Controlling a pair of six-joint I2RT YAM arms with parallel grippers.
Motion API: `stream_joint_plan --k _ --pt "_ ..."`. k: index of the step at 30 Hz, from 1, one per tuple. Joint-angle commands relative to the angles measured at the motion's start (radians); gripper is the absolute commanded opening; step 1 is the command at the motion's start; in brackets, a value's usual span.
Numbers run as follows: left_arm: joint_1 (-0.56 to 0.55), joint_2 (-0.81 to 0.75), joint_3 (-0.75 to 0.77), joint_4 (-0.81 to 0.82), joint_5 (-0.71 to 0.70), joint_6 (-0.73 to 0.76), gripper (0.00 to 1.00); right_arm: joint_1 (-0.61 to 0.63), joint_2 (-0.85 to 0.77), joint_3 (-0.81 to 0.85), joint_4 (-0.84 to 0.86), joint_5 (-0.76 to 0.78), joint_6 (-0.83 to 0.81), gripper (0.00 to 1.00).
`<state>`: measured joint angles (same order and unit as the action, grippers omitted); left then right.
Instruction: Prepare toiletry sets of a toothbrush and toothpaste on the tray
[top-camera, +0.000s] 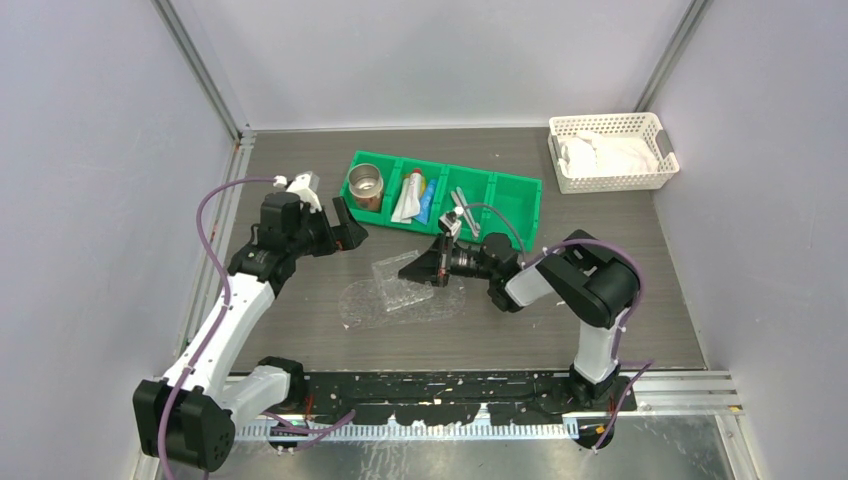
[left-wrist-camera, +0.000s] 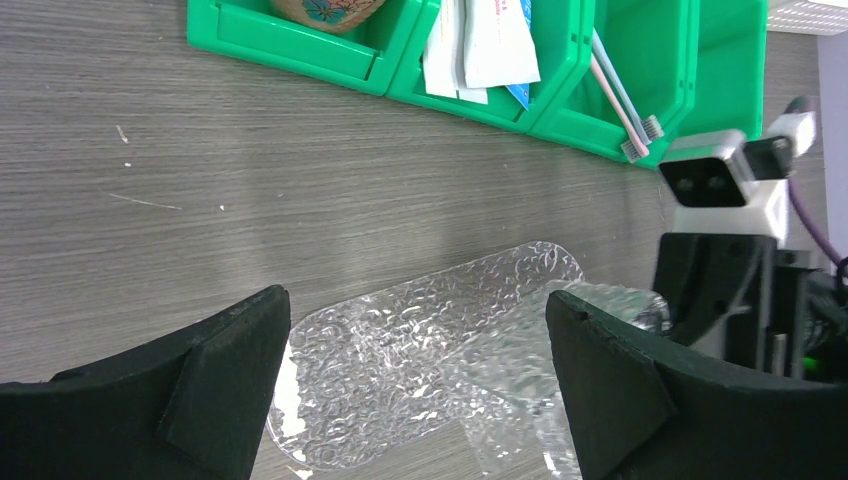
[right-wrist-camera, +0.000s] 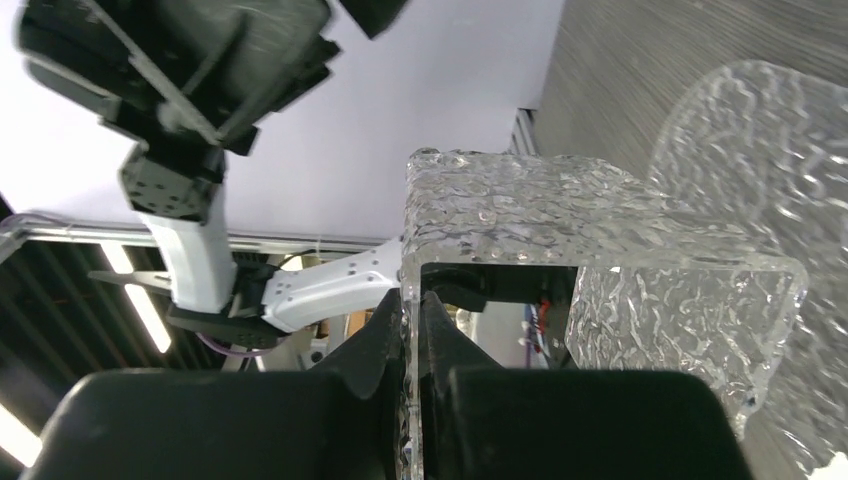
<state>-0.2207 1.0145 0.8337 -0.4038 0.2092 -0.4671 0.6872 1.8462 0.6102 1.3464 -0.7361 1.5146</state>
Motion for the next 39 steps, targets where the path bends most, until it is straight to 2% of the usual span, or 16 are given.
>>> stream_joint_plan --k 1,10,20,21,22,24,26,31,39 --pt "-0.003 -0.01 0.03 0.01 0.004 0.007 1.0 0.023 0.034 -0.028 0.09 0.05 -0.085 0.01" --pt "-0.003 -0.004 0.027 0.017 0.006 0.007 1.0 0.044 0.078 -0.088 0.091 0.181 -0.179 0.01" --pt "-0.003 -0.001 0.024 0.02 0.007 0.009 1.0 0.068 0.116 -0.087 0.091 0.227 -0.231 0.02" --pt "-0.003 -0.001 0.024 0.021 0.007 0.008 1.0 0.068 0.119 -0.087 0.09 0.227 -0.228 0.13" --pt "-0.003 -0.001 0.023 0.022 0.007 0.009 1.0 0.068 0.12 -0.09 0.088 0.23 -0.226 0.32" --pt "-0.003 -0.001 0.022 0.022 0.008 0.008 1.0 0.068 0.119 -0.105 0.088 0.234 -0.226 0.61" --pt "-0.003 -0.001 0.021 0.022 0.008 0.008 1.0 0.066 0.116 -0.119 0.089 0.247 -0.227 0.75" --pt "-0.004 -0.002 0.019 0.02 0.009 0.009 1.0 0.057 0.117 -0.165 0.086 0.269 -0.229 0.85" --pt "-0.003 -0.004 0.018 0.021 0.004 0.008 1.0 -0.055 0.084 -0.258 0.09 0.251 -0.226 0.85"
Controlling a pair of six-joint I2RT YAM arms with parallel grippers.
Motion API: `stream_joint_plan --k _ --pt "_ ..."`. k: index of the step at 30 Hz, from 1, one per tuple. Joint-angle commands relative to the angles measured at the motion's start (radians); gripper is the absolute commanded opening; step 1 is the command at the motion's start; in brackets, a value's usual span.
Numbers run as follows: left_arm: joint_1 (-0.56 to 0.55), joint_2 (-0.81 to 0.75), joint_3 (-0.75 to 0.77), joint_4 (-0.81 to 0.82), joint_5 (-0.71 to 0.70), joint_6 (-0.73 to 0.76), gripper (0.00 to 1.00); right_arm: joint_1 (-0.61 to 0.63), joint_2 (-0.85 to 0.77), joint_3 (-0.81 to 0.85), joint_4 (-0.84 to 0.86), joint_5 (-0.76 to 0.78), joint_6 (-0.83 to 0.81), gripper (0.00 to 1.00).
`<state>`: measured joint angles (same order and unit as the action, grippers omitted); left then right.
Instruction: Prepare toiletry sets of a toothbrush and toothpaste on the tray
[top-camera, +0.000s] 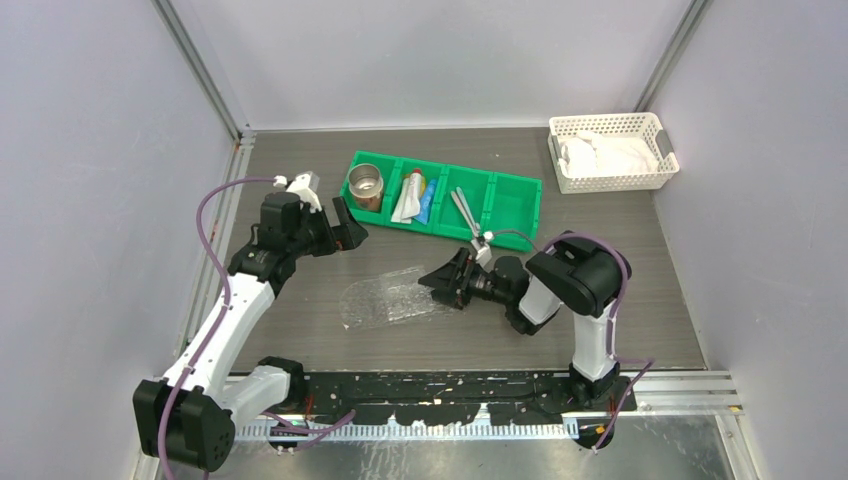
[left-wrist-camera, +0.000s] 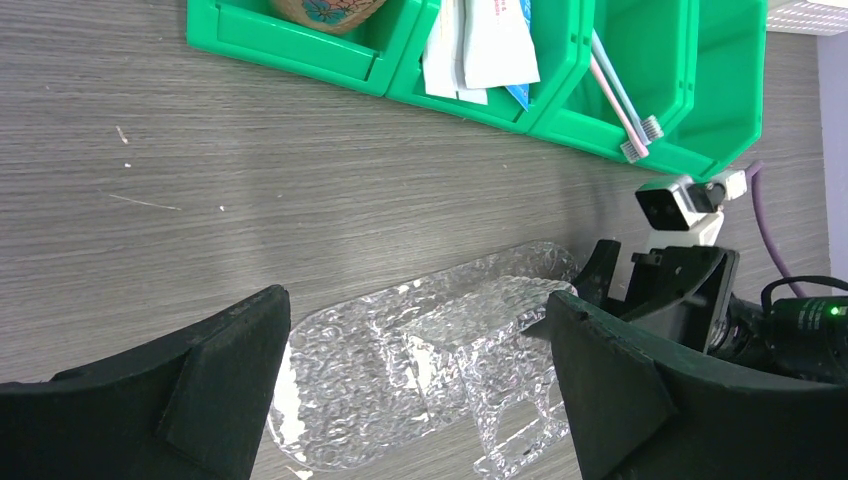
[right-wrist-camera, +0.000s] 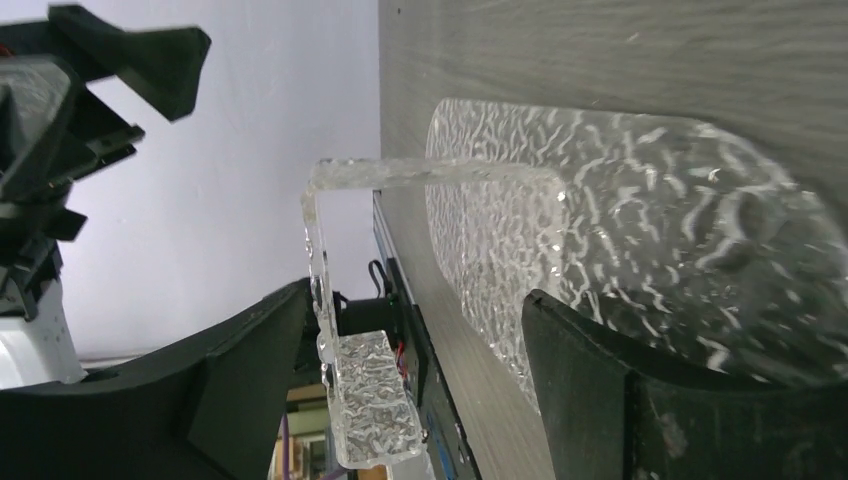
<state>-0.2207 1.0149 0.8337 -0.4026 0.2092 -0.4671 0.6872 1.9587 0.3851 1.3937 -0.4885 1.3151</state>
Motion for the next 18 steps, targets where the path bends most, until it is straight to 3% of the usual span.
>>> stream_joint_plan --k 1,6,10,13,15,16,18 --pt "-0.003 -0.003 0.018 0.021 0.001 0.007 1.0 -0.069 -0.054 -0.038 0.033 -0.011 -0.024 0.84" --pt "-0.003 0.028 0.033 0.029 -0.011 0.002 1.0 -0.128 -0.22 -0.026 -0.199 -0.06 -0.077 0.83" --pt "-0.003 0.093 0.083 0.037 -0.031 0.0 1.0 -0.132 -0.409 0.029 -0.542 -0.08 -0.193 0.82" --pt "-0.003 0.158 0.137 0.04 -0.047 0.003 0.99 -0.131 -0.605 0.164 -0.991 -0.005 -0.378 0.74" --pt "-0.003 0.194 0.153 0.049 -0.059 0.006 0.92 -0.117 -0.673 0.314 -1.359 0.098 -0.555 0.67" --pt "-0.003 0.21 0.16 0.053 -0.075 0.006 0.88 -0.115 -0.698 0.4 -1.496 0.173 -0.626 0.57" --pt "-0.003 0.237 0.162 0.059 -0.1 0.001 0.83 -0.113 -0.68 0.571 -1.705 0.267 -0.728 0.53"
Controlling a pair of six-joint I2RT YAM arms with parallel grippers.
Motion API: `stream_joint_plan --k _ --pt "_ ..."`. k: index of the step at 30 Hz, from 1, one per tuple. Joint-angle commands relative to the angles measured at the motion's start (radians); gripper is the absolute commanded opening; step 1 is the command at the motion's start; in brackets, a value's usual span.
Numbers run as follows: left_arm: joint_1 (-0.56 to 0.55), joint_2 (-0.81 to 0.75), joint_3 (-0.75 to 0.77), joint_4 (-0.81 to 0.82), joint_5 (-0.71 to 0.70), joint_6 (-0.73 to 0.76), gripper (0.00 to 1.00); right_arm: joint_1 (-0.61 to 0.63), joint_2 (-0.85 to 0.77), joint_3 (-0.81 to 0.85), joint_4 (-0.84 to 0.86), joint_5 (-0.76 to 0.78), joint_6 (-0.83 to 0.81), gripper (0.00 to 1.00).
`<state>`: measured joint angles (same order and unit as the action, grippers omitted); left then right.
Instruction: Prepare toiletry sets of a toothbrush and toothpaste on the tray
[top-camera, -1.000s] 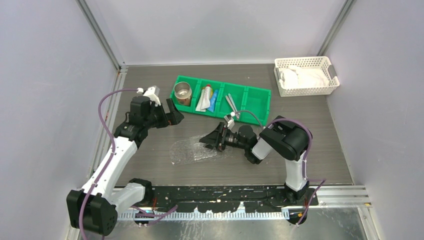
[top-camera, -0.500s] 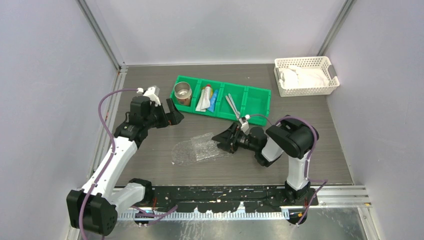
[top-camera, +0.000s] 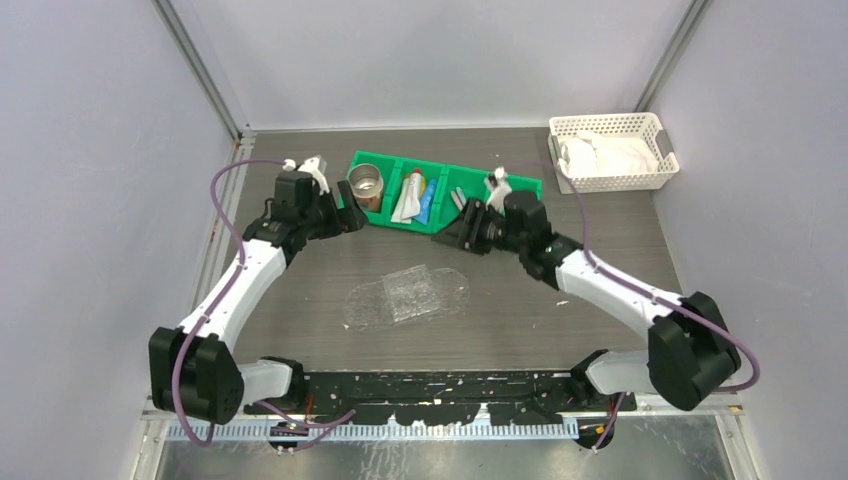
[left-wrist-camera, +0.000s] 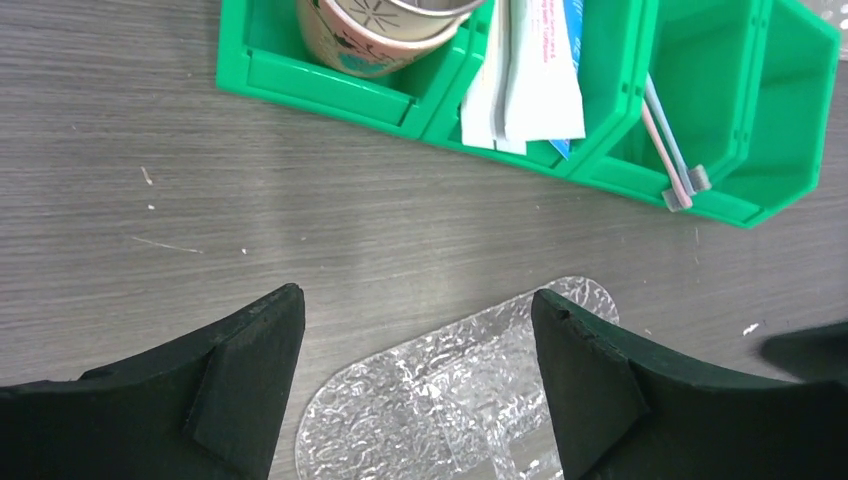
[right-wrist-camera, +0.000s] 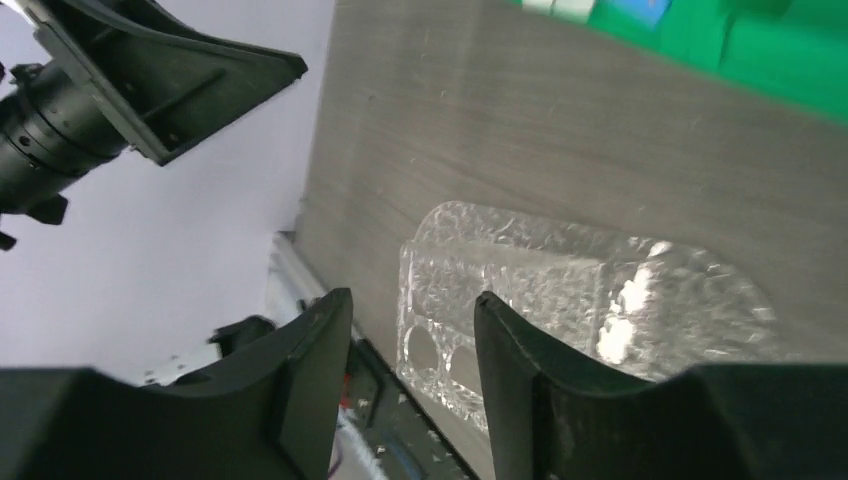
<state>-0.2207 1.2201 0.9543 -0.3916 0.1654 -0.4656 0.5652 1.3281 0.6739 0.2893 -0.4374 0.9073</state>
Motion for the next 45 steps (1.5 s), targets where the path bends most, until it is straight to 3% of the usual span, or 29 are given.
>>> stream_joint_plan --k 1,6,8,12,16,19,23,33,45 --pt "-0.003 0.041 0.035 0.05 -0.085 -0.004 0.81 0.009 -0.017 0.376 -0.679 0.248 -0.357 0.53" --pt "-0.002 0.081 0.016 0.05 -0.158 -0.02 0.47 0.014 0.235 0.813 -0.919 0.344 -0.452 0.36" --pt "-0.001 0.103 0.025 0.03 -0.158 -0.018 0.35 0.017 0.352 0.977 -0.984 0.366 -0.476 0.41" --pt "0.0 0.092 -0.004 0.037 -0.206 -0.024 0.4 0.029 0.582 1.288 -1.115 0.431 -0.511 0.45" --pt "0.0 0.05 -0.05 0.046 -0.244 -0.03 0.59 0.043 0.797 1.593 -1.225 0.493 -0.544 0.44" --pt "0.0 0.032 -0.063 0.035 -0.236 -0.027 0.66 0.052 0.89 1.721 -1.24 0.487 -0.556 0.44" --pt "0.0 0.004 -0.085 0.03 -0.236 -0.024 0.67 0.066 0.938 1.792 -1.193 0.479 -0.575 0.44" --pt "0.0 -0.026 -0.131 0.042 -0.225 -0.026 0.68 0.104 0.959 1.786 -1.029 0.331 -0.594 0.45" --pt "0.0 -0.071 -0.163 0.039 -0.217 -0.022 0.68 0.153 1.08 1.878 -0.976 0.329 -0.575 0.45"
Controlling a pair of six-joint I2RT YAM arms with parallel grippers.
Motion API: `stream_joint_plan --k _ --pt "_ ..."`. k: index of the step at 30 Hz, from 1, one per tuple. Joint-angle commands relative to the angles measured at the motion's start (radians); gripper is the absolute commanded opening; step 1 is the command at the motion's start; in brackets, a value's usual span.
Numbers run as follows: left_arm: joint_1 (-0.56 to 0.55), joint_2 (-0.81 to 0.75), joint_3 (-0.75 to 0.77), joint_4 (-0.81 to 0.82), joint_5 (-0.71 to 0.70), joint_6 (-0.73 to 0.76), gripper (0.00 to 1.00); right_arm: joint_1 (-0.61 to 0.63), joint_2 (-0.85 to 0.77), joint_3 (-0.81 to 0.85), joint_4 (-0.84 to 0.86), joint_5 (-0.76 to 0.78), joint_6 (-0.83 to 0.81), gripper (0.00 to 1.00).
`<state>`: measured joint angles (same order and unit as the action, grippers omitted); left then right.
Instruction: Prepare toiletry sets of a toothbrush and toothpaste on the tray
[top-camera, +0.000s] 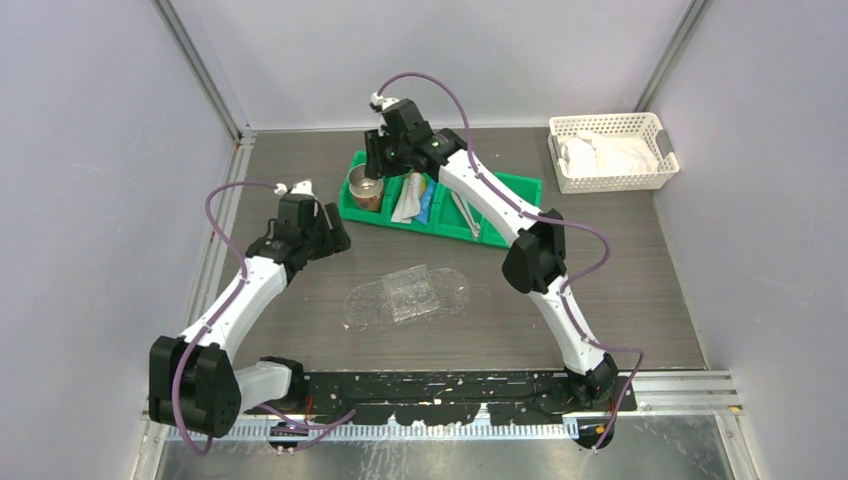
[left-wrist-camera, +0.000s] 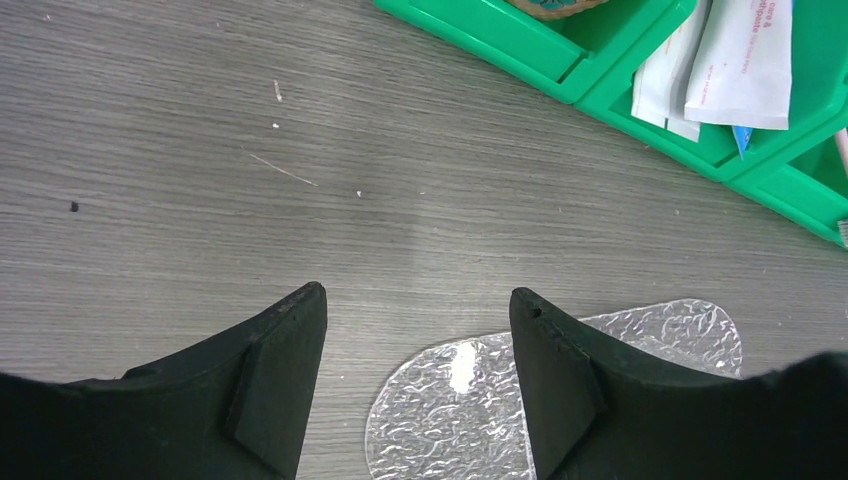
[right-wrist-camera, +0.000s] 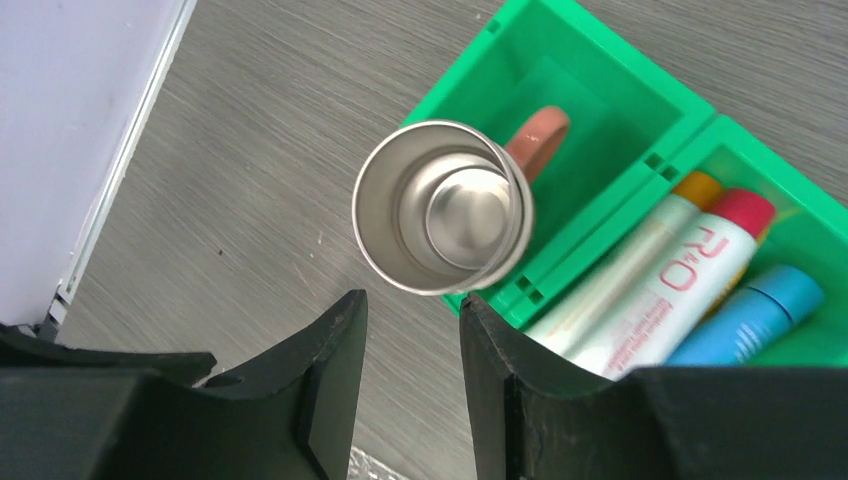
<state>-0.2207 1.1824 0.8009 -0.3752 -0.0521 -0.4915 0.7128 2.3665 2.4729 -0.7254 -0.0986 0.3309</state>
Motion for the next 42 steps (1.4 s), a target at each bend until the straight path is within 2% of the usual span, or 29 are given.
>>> stream_joint_plan --k 1,10,22,26,30,31,32,42 --pt "0.0 -0.038 -0.011 0.021 0.001 0.005 0.68 0.007 0.056 0.084 0.041 -0.006 0.004 0.45" --pt "0.0 -0.047 -0.017 0.027 0.007 0.02 0.69 0.008 0.085 0.053 0.065 0.085 0.011 0.43" --pt "0.0 -0.034 -0.029 0.052 0.018 0.021 0.69 0.009 0.16 0.124 0.05 0.088 0.003 0.43" --pt "0.0 -0.028 -0.031 0.057 0.018 0.024 0.69 0.007 0.167 0.11 0.052 0.094 0.003 0.34" --pt "-0.001 -0.019 -0.032 0.063 0.024 0.026 0.69 0.008 0.155 0.081 0.062 0.094 0.0 0.13" --pt "0.0 -0.017 -0.032 0.063 0.024 0.026 0.69 0.007 0.148 0.073 0.066 0.094 -0.001 0.04" --pt "0.0 -0.015 -0.032 0.064 0.024 0.025 0.69 0.008 0.141 0.065 0.067 0.094 -0.002 0.01" --pt "0.0 -0.016 -0.031 0.062 0.03 0.023 0.69 0.009 -0.02 -0.009 0.081 0.149 -0.031 0.01"
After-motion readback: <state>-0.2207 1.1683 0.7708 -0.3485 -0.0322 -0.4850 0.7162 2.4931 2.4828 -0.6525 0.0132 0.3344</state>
